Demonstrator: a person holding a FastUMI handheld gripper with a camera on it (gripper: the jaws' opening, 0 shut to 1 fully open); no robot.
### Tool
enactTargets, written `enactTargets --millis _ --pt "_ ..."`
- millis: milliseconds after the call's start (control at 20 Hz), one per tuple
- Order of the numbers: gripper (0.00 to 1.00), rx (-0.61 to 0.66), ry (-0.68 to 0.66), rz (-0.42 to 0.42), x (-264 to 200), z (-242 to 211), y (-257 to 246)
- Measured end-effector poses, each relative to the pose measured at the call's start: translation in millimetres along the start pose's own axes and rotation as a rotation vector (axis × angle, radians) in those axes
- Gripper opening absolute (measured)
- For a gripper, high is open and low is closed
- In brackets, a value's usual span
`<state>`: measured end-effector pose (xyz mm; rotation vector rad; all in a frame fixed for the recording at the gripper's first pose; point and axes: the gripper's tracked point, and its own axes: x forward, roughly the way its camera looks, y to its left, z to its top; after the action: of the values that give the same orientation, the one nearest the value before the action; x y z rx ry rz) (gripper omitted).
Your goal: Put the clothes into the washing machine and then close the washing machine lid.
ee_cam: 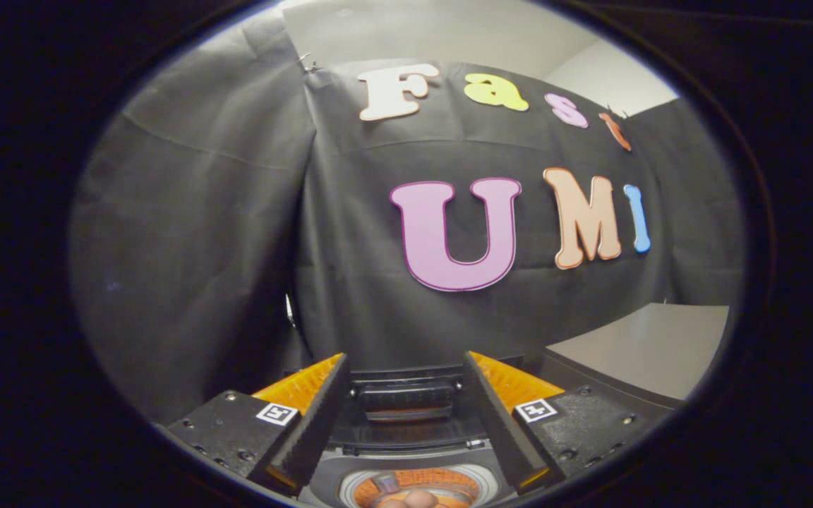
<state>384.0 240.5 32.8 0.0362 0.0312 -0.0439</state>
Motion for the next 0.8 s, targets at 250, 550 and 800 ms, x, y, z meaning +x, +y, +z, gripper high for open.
enactTargets --millis 250,550,800 --pt "0.98 0.021 0.042 -0.003 65 -4 -13" --pt "0.98 0.056 0.106 0.008 127 -37 -13" --pt "0.98 0.058 0.197 0.029 157 -79 -4"
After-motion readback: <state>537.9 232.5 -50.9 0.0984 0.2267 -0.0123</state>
